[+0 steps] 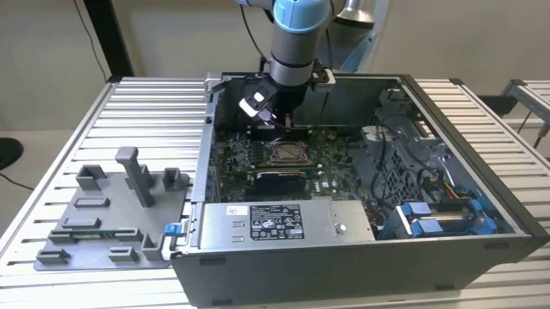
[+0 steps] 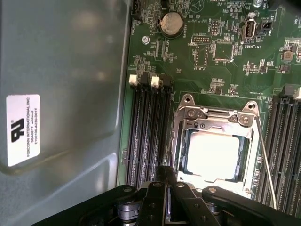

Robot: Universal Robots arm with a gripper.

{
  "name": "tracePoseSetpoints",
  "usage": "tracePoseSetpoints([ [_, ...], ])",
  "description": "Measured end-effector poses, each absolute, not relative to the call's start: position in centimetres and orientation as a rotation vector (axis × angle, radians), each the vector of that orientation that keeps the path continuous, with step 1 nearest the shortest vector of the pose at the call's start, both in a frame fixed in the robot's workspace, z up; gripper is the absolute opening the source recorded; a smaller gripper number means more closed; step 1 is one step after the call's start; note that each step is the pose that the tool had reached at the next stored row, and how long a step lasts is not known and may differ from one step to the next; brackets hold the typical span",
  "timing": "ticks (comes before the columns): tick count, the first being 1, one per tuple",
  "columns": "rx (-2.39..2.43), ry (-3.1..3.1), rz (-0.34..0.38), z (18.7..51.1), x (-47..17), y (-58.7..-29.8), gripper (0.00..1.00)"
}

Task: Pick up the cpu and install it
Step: 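Close the cpu cover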

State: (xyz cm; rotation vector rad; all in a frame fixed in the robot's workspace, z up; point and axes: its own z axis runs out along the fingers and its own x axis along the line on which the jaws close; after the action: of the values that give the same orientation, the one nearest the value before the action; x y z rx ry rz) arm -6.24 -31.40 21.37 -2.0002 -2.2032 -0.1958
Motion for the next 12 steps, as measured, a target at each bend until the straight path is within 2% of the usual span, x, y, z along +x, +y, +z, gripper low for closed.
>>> tracePoseSetpoints([
  [12,-2.000,-2.203,-0.196,21.34,-5.28,-31.28,0.00],
])
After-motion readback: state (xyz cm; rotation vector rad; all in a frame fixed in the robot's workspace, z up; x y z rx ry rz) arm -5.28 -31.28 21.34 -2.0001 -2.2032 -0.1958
